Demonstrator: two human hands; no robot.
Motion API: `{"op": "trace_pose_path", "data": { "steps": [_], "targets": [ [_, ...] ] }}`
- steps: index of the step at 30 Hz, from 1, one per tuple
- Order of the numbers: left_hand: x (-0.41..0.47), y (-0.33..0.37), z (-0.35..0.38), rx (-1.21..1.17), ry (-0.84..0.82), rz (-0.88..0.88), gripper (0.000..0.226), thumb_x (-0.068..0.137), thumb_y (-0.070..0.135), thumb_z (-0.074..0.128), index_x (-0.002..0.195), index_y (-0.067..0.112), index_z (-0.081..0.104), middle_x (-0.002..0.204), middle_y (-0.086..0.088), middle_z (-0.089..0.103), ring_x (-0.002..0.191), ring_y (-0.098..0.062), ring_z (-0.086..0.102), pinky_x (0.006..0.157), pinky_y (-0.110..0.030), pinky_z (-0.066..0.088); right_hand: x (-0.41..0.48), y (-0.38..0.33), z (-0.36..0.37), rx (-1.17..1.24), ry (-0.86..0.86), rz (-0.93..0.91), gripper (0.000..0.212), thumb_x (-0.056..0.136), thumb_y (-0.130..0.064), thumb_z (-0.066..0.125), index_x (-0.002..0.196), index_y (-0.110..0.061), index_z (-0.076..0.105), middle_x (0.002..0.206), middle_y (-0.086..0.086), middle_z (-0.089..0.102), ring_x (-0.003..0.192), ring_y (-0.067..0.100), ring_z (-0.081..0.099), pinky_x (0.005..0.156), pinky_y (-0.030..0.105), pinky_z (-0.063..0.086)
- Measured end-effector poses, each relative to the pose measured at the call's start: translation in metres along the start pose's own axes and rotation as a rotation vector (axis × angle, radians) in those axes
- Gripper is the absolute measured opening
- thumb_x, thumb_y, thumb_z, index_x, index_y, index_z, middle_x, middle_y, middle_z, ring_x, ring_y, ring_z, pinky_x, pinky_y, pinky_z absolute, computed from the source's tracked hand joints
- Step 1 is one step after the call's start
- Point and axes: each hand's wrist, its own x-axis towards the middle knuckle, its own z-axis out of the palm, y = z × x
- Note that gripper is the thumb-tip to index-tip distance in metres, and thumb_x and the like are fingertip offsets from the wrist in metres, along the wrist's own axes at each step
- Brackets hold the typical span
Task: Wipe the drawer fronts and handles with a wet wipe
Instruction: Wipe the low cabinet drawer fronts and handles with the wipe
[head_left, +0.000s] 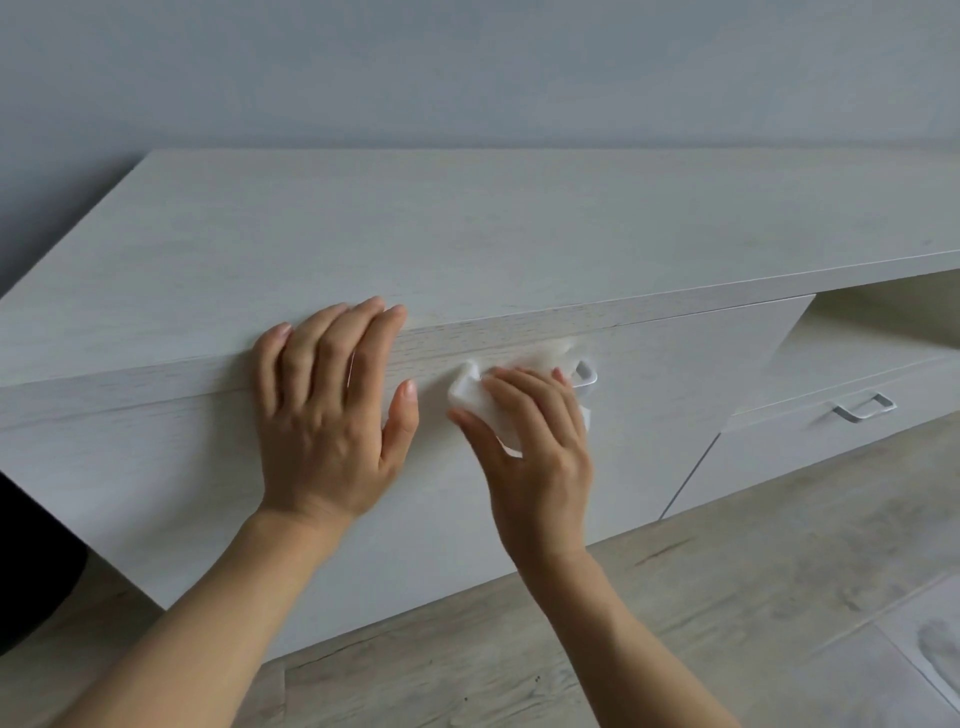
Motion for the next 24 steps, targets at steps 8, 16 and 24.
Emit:
{"op": "trace_pose_path", "data": {
  "steps": [8, 16, 24],
  "targets": [
    [0.001, 0.000, 0.000, -0.009, 0.006, 0.006, 0.044, 0.100, 0.032, 0.033, 0.131, 0.006, 0.054, 0.127, -0.015, 0.061, 0.117, -0.030, 0.048, 0.108, -0.041, 0.022, 0.006, 0.014, -0.015, 0.001, 0.091, 0.188, 0.047, 0.076, -0.041, 0.073, 0.103, -0.003, 0.071, 0.113, -0.007, 0.059, 0.113, 0.011, 0.055, 0.100, 0.017, 0.042],
    [0.000, 0.000, 0.001, -0.020, 0.009, 0.004, 0.044, 0.100, 0.032, 0.033, 0.130, 0.007, 0.053, 0.130, -0.011, 0.054, 0.118, -0.029, 0.047, 0.108, -0.041, 0.021, 0.008, 0.008, -0.024, 0.040, -0.035, 0.227, 0.034, 0.080, -0.039, 0.069, 0.094, -0.009, 0.069, 0.107, -0.008, 0.060, 0.107, 0.005, 0.049, 0.091, 0.013, 0.040],
    [0.000, 0.001, 0.001, -0.010, 0.011, -0.007, 0.043, 0.101, 0.031, 0.033, 0.129, 0.006, 0.054, 0.126, -0.015, 0.060, 0.117, -0.030, 0.047, 0.108, -0.041, 0.021, 0.010, -0.002, -0.059, -0.033, -0.127, -0.042, 0.010, 0.088, -0.024, 0.063, 0.085, -0.016, 0.065, 0.083, -0.010, 0.066, 0.084, 0.008, 0.058, 0.084, 0.022, 0.047]
  ]
}}
